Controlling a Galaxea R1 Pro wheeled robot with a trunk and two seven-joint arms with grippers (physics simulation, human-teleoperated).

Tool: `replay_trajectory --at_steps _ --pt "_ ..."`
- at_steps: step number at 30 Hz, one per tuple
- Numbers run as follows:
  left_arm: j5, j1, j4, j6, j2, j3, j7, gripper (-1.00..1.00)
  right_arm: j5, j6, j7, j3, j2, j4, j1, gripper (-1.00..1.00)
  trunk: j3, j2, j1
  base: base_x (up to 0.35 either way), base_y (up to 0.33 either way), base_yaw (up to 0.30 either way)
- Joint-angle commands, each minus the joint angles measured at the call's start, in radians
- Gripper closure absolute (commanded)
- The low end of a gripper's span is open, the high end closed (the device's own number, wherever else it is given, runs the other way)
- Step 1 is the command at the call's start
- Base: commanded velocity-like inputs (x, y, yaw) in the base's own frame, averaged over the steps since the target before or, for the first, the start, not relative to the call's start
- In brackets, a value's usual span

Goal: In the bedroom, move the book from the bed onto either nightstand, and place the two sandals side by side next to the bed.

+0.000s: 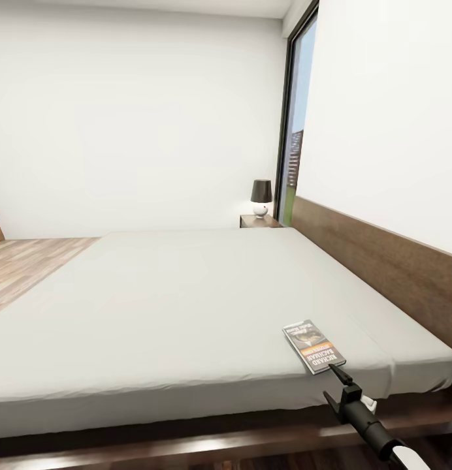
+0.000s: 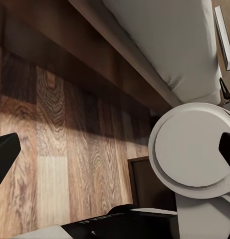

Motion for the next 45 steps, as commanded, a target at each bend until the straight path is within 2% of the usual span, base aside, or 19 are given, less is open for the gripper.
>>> replay_trajectory --at_steps 1,45 --pt "0.008 0.000 0.000 -0.009 0.000 -0.008 -0.001 -1.00 -0.007 0.008 0.000 -0.003 0.000 0.001 -0.001 -1.00 -0.001 0.000 0.000 0.056 0.000 0.000" --pt "0.008 0.000 0.000 -0.009 0.000 -0.008 0.001 -1.00 -0.006 0.016 -0.001 -0.002 -0.001 0.000 -0.001 -1.00 -0.001 0.000 0.000 0.021 0.007 0.000"
